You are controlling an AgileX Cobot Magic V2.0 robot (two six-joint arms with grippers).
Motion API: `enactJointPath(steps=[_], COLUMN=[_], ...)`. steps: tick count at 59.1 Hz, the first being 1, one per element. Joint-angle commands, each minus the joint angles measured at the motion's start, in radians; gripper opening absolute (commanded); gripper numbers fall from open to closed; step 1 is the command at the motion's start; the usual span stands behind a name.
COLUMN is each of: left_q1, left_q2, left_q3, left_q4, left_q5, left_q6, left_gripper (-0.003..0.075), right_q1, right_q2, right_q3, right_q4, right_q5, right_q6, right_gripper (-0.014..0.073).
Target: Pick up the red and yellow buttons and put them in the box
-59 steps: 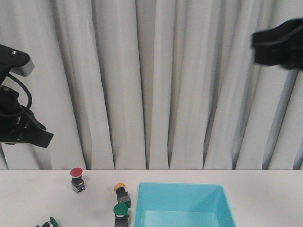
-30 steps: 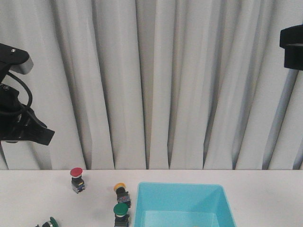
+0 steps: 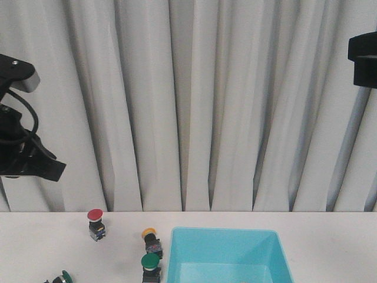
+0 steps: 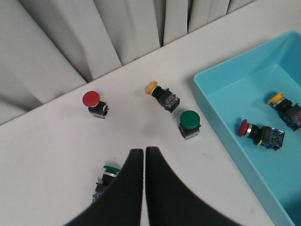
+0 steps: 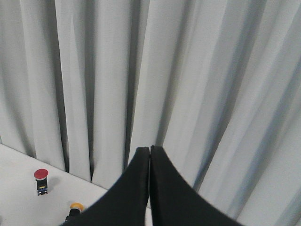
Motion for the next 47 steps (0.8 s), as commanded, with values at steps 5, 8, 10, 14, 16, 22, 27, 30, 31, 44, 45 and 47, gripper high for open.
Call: enactJointPath(steps=[5, 8, 10, 14, 16, 22, 27, 30, 31, 44, 45, 47], left_q1=[-0.001, -0.001, -0.001, -0.001, -0.001, -0.001, -0.001, -0.001, -0.001, 0.057, 0.066, 0.095], left_q2=[-0.211, -0.303, -0.363, -0.487, -0.550, -0.738, -0.871, -0.952, -0.969, -1.207, -1.220, -1.259], left_q3=[0.162, 0.286, 0.372, 0.558, 0.654, 0.967, 1.190, 1.339, 1.368, 1.616, 1.615, 1.617], left_q4=[0.010, 0.010, 0.010, 0.010, 0.010, 0.010, 0.010, 0.001, -0.001, 0.010, 0.010, 0.010], left_q5=[-0.248, -0.361, -0.434, -0.588, -0.663, -0.877, -1.027, -1.116, -1.132, -1.149, -1.133, -1.107], left_q6=[-0.010, -0.010, -0.009, -0.007, -0.007, -0.007, -0.012, -0.034, -0.044, -0.164, -0.159, -0.140], left_gripper=[-0.0006, -0.0006, -0.0006, -0.0006, -0.0006, -0.0006, -0.0006, -0.0006, -0.0006, -0.0006, -0.0006, -0.0006], right_q1=[-0.005, -0.005, -0.005, -0.005, -0.005, -0.005, -0.005, -0.005, -0.005, -0.005, -0.005, -0.005], right_q2=[-0.014, -0.012, -0.012, -0.012, -0.012, -0.011, -0.011, -0.011, -0.011, -0.011, -0.011, -0.011], right_q3=[-0.020, -0.020, -0.020, -0.020, -0.020, -0.020, -0.020, -0.020, -0.020, -0.020, -0.020, -0.020], right_q4=[-0.010, -0.010, -0.010, -0.010, -0.010, -0.010, -0.010, -0.010, -0.010, -0.010, -0.010, -0.010], right_q5=[-0.067, -0.067, -0.067, -0.067, -0.067, -0.067, -0.067, -0.067, -0.067, -0.067, -0.067, -0.067], right_q6=[-0.007, -0.007, -0.007, -0.007, -0.007, -0.007, -0.007, -0.007, -0.007, -0.007, -0.007, -0.007], right_gripper=[-0.0008, -0.0008, -0.0008, -0.0008, -0.0008, -0.0008, -0.0008, -0.0008, -0.0008, -0.0008, -0.0008, -0.0008])
